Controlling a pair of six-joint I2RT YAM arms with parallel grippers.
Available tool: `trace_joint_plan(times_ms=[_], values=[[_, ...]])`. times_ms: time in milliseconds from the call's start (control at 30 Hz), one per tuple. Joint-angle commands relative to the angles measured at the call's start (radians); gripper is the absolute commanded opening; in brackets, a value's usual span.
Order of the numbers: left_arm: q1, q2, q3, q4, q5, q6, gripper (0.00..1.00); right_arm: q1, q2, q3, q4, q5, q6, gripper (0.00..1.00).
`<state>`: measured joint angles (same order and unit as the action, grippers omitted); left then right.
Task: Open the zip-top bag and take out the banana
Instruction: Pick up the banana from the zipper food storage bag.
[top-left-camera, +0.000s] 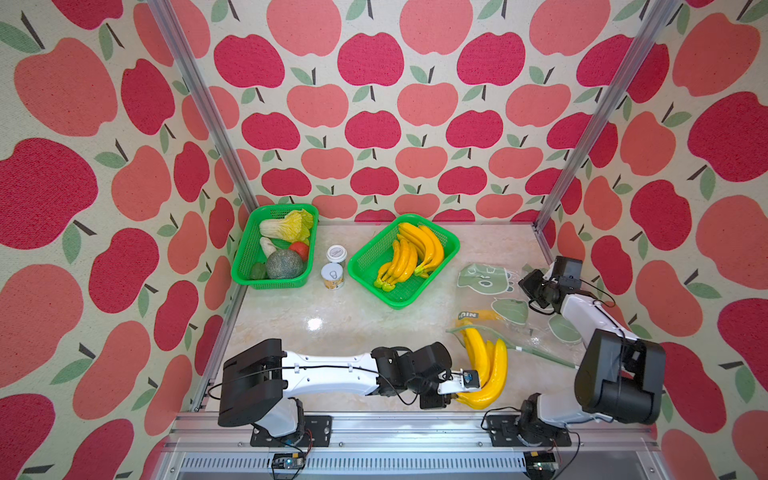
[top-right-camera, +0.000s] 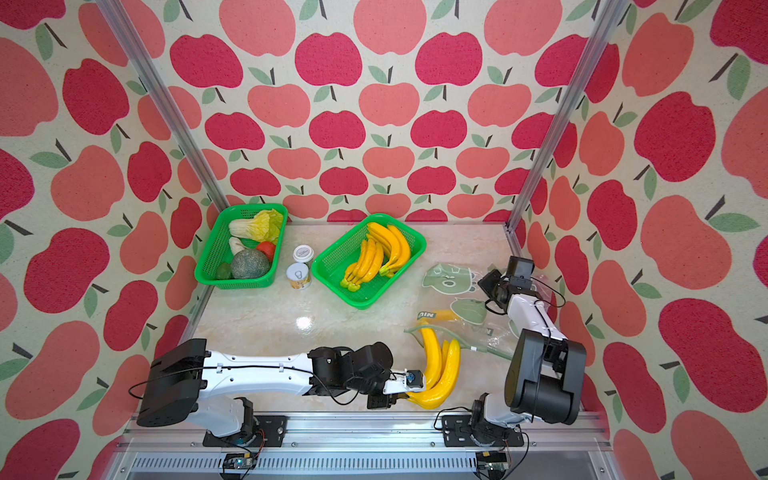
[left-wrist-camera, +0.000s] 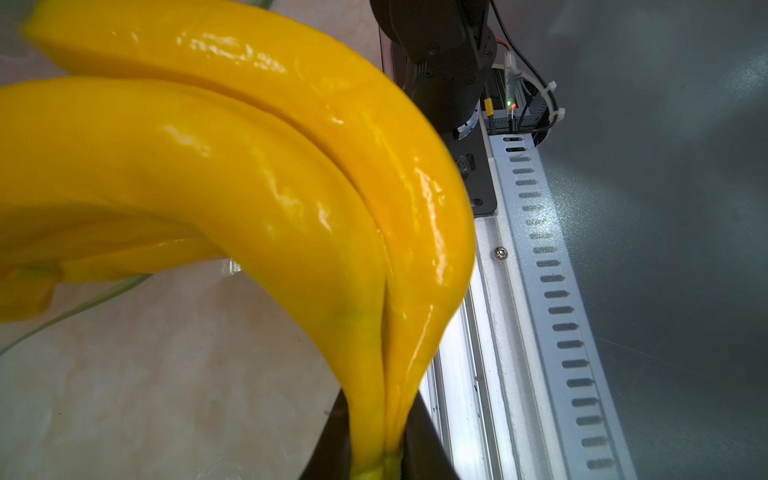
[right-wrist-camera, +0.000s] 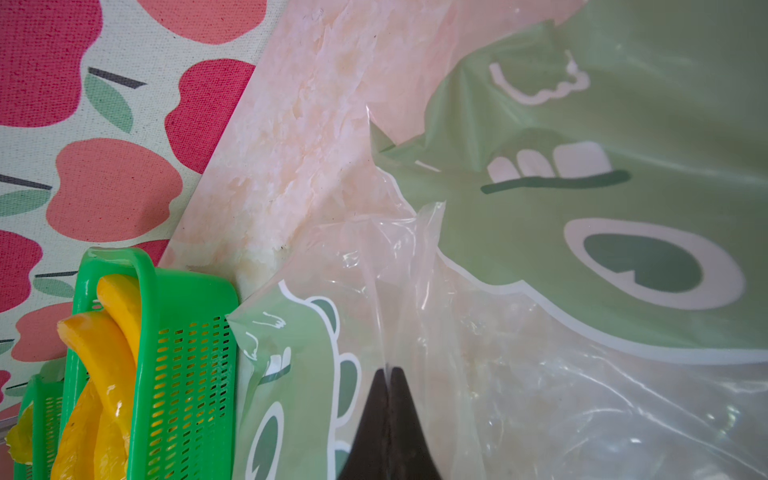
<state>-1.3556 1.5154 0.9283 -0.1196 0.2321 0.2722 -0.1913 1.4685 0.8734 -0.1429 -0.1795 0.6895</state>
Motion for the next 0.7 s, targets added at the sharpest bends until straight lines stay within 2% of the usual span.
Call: trace_joint_plan(times_ms=[0, 400, 567, 667], values=[[-0.013, -0.049, -0.017, -0.043, -0.041, -0.024, 0.13, -0.011, 0.018, 0.026, -0.009, 0.02, 0.007, 0.0], [-0.012, -0.134, -0.056, -0.171, -0.142, -0.023, 0.13, -0.057, 0.065, 0.059, 0.006, 0.004, 0.026, 0.0], [0.036, -0.2, -0.052, -0.184, -0.215, -0.007, 0.12, -0.057, 0.045, 0.048, 0.003, -0.006, 0.028, 0.0], [0.092, -0.234, -0.019, -0.185, -0.211, 0.024, 0.12, -0.057, 0.03, 0.022, 0.005, -0.012, 0.031, 0.0]])
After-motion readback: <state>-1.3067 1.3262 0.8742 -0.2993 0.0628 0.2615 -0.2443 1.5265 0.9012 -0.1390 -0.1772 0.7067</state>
